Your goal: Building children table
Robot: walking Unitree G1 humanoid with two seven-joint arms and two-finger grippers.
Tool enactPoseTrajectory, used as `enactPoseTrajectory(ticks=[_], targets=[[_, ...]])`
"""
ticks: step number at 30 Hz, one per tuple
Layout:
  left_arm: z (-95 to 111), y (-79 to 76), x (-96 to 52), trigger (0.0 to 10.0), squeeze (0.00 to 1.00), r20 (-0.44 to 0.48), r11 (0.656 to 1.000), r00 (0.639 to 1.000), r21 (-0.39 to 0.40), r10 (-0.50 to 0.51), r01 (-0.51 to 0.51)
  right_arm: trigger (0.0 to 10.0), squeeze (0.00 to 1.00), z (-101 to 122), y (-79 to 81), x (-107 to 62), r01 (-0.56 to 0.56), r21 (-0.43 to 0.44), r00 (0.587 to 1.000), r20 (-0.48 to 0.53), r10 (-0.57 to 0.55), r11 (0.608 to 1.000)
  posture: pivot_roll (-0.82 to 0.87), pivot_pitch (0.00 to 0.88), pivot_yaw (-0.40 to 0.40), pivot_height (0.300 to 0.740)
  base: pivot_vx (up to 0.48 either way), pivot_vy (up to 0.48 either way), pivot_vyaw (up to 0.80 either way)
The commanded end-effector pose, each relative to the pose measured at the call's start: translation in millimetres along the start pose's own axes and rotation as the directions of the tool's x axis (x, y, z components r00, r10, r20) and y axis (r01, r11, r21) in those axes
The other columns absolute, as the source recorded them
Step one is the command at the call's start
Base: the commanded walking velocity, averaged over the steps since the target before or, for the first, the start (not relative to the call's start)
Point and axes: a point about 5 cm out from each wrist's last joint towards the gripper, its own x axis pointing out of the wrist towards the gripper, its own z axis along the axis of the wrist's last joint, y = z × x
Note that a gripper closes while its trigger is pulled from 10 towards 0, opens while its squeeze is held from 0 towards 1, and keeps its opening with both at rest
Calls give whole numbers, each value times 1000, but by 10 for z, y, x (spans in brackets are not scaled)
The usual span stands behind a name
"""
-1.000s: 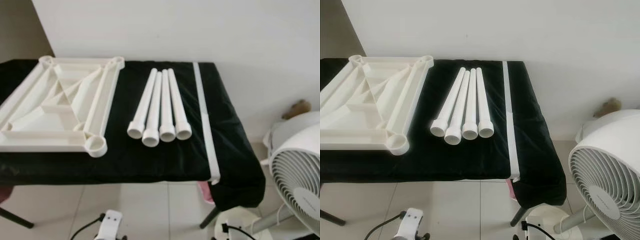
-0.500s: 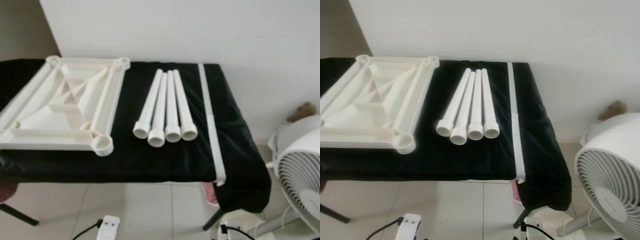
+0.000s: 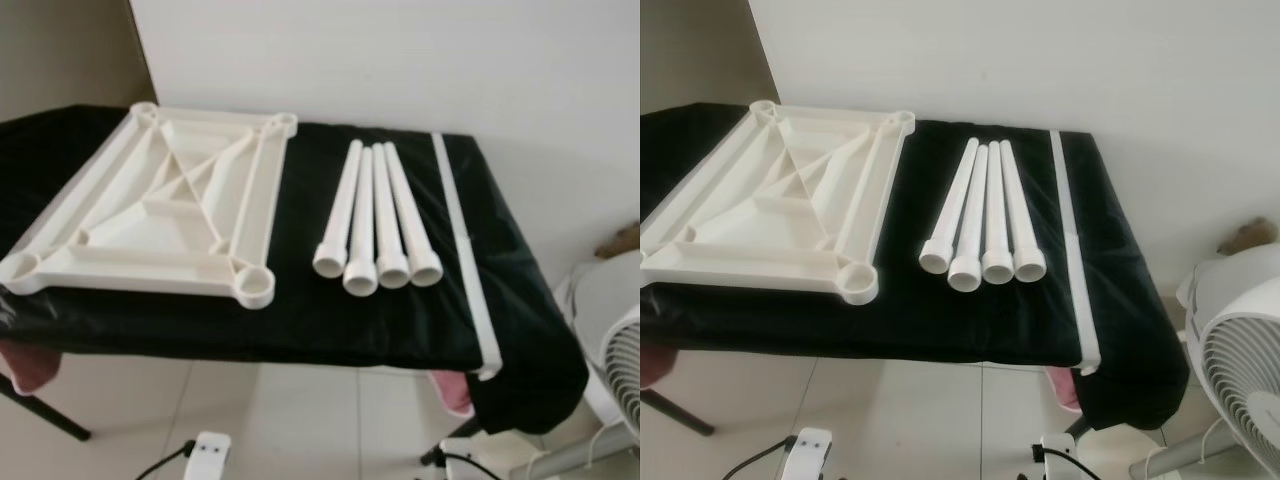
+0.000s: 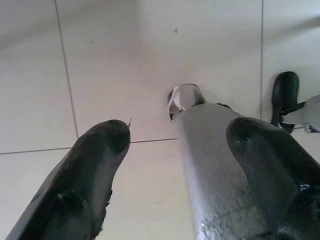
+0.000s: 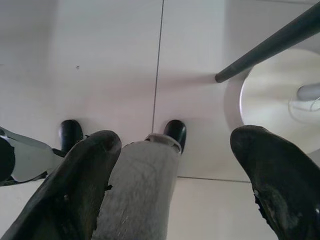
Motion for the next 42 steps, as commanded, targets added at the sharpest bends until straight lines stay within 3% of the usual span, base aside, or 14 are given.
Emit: enactPoseTrajectory(ticks=[1,29,42], targets=[[-59,-14,-3,10000,0,-27,1000,999,1,22,-22,10000,0,-81,-21,-23,8,5,999,-33,-8,1000,26,0,-32,740,0,364,0],[-37,-15,1,10000,0,-27,999,1000,35,14,-13,10000,0,-181,-30,-55,18,11,998,-66,-17,1000,19,0,-23,740,0,361,0],[5,-9,4,10000,0,-14,995,1000,101,7,-5,10000,0,-175,-40,-53,26,16,998,-66,-25,1000,19,0,-16,740,0,0,0]])
